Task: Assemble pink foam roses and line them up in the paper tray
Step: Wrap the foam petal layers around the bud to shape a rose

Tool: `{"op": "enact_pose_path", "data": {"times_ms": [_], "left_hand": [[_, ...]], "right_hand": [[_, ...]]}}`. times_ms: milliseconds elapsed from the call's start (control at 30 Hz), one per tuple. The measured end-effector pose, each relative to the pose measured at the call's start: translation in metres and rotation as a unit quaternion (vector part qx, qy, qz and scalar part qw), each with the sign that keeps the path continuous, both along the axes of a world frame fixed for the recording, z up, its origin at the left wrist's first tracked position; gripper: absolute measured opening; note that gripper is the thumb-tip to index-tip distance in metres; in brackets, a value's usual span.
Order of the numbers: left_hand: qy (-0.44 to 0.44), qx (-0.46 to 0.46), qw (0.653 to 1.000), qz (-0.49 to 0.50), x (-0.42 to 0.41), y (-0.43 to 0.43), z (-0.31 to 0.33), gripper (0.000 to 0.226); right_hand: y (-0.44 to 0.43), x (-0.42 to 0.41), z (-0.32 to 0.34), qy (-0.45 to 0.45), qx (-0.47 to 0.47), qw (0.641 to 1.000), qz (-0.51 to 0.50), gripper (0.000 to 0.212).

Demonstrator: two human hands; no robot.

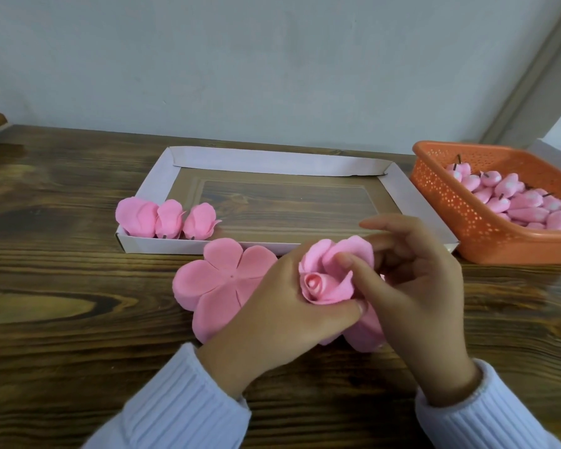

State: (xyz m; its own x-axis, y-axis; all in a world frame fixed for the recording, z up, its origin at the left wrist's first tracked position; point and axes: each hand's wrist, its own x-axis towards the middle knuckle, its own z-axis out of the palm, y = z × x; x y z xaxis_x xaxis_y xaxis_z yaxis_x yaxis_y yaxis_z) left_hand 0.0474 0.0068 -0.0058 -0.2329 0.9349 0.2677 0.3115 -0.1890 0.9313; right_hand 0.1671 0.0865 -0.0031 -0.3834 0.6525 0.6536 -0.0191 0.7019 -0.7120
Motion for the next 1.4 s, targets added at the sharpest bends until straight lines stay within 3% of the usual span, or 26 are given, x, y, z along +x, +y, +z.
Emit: {"op": "enact_pose_path", "data": {"times_ms": [133, 367, 567, 700, 767, 900, 1133, 1200, 1333, 1400], "left_hand": [[-0.075, 0.002, 0.997, -0.017, 0.0004, 0.0012, -0.001, 0.017], [-0.213, -0.018, 0.976, -0.032, 0.0003, 0.0008, 0.0037, 0.04], [-0.18, -0.007, 0.982, -0.062, -0.0008, 0.0022, 0.0031, 0.031], [-0.159, -0.013, 0.983, -0.088, -0.0014, 0.0001, 0.0037, 0.023], [-0.147, -0.018, 0.985, -0.091, -0.0012, -0.0008, 0.0057, 0.028], [-0.139, -0.014, 0.984, -0.112, -0.0024, -0.0021, 0.0078, 0.039], [-0.225, -0.018, 0.941, -0.253, -0.0034, -0.003, 0.0064, 0.037], [-0.235, -0.026, 0.929, -0.283, -0.0038, -0.0018, 0.0056, 0.027], [-0.264, -0.047, 0.925, -0.268, -0.0029, -0.0023, 0.0034, 0.008], [-0.278, -0.074, 0.927, -0.24, -0.0026, -0.0023, 0.0008, 0.013]], "right_hand": [[-0.0011, -0.0005, 0.0007, 0.019, -0.027, 0.999, 0.032, 0.028], [0.0033, 0.0031, 0.0009, 0.032, -0.012, 0.994, 0.106, 0.02], [0.0032, 0.0035, 0.0012, -0.037, 0.014, 0.991, 0.128, 0.028], [0.0015, 0.0037, 0.0021, -0.057, -0.017, 0.99, 0.13, 0.02], [0.0008, 0.0038, 0.0045, -0.055, -0.044, 0.986, 0.149, 0.015], [0.0005, 0.0045, 0.004, -0.065, -0.082, 0.978, 0.181, 0.033], [0.0027, 0.0064, 0.0045, -0.023, -0.136, 0.966, 0.217, 0.035], [0.0034, 0.0067, 0.0041, -0.017, -0.142, 0.964, 0.226, 0.037], [0.0036, 0.0079, 0.0053, -0.007, -0.151, 0.96, 0.237, 0.039], [0.0039, 0.0083, 0.0059, -0.01, -0.151, 0.96, 0.236, 0.031]]}}
